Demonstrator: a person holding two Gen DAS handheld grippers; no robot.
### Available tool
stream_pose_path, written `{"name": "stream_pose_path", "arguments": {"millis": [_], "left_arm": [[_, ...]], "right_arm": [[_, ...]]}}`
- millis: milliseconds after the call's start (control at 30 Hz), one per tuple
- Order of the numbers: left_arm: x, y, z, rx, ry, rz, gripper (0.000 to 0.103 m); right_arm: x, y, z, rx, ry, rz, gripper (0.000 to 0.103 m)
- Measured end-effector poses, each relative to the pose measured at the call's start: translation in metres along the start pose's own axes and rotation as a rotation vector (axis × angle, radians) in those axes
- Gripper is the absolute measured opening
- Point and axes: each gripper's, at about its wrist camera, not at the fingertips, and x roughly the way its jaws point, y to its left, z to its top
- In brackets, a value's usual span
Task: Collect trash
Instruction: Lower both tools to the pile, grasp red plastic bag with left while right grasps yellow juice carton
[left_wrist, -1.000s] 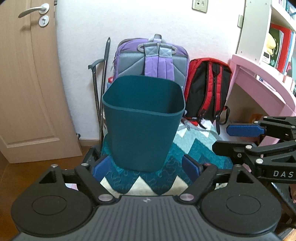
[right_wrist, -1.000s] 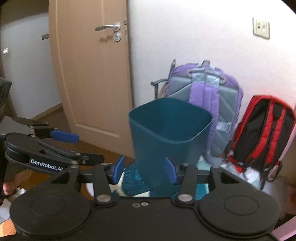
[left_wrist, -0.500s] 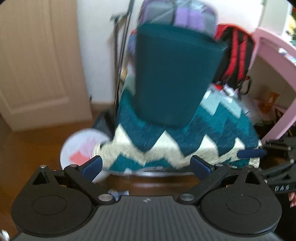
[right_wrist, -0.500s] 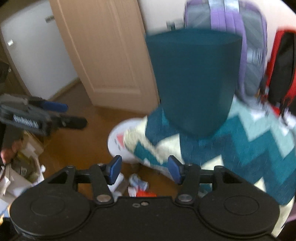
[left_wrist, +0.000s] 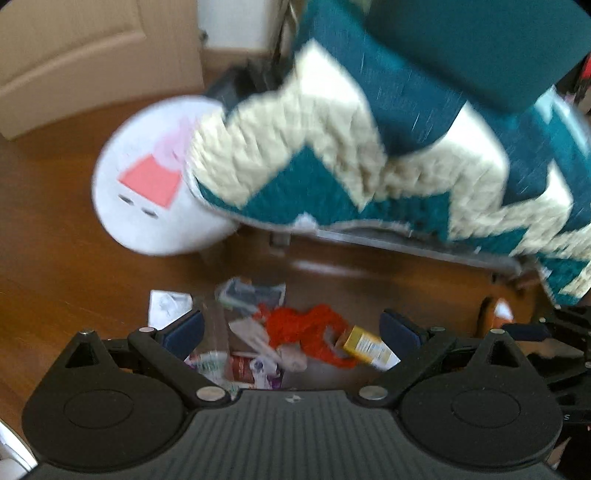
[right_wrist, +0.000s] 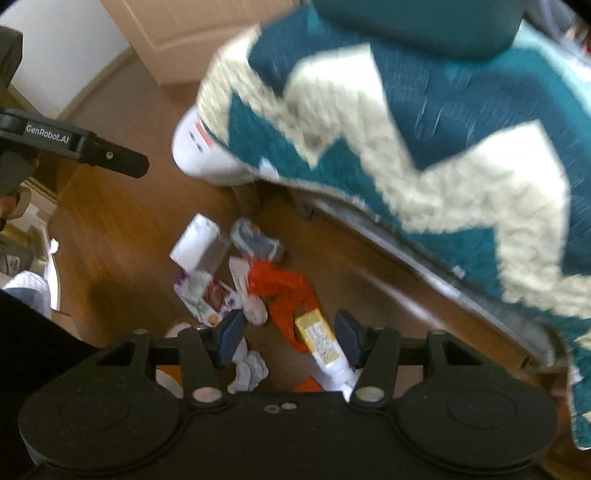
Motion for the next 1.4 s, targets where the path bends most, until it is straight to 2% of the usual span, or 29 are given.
{"name": "stream_pose_path", "arguments": {"millis": [133,267,400,600,800,933,1100,1200,1267,1300,1367,1400], "left_arm": [[0.053,-0.003,0.005,0.05,0.085,0.028,0.102],[0.105,-0.008,0.005,0.142,0.165,0.034,0.102],[0.153,-0.01,0.0,0.184,0.224,0.017,0.102],[0.216,-0.011,-0.009,0.177,0.302,-0.015,0.102],[0.266,0.0,-0.019,0.097,0.366,-0.018,0.101],[0.29,0.009,-0.025,0.05,0.4,-0.009,0.101],[0.305,0.013,-0.028,0.022,0.4,0.003,0.1],[0.31,0.013,-0.027,0.017,0.394,-0.006,0.09],[0.313,0.013,-0.027,0.013,0.398,-0.013,0.077],[0.315,0.012,-0.028,0.01,0.4,-0.017,0.075],[0.316,0.013,-0.03,-0.002,0.407,-0.025,0.063],[0.316,0.015,-0.03,-0.011,0.41,-0.026,0.063]], "right_arm": [[0.053,-0.009,-0.005,-0.017,0.098,-0.006,0.055],[0.098,-0.017,-0.011,-0.06,0.167,-0.004,0.055],[0.138,-0.025,-0.021,-0.099,0.235,0.007,0.055],[0.195,-0.032,-0.031,-0.137,0.322,0.015,0.055],[0.234,-0.028,-0.04,-0.215,0.361,-0.009,0.055],[0.258,-0.026,-0.048,-0.253,0.376,-0.013,0.055],[0.277,-0.025,-0.053,-0.306,0.369,-0.048,0.055],[0.286,-0.025,-0.053,-0.321,0.373,-0.046,0.055],[0.288,-0.024,-0.054,-0.339,0.367,-0.047,0.054],[0.289,-0.023,-0.055,-0.347,0.364,-0.047,0.054],[0.289,-0.023,-0.055,-0.356,0.357,-0.048,0.054],[0.288,-0.021,-0.055,-0.36,0.356,-0.052,0.053]]}}
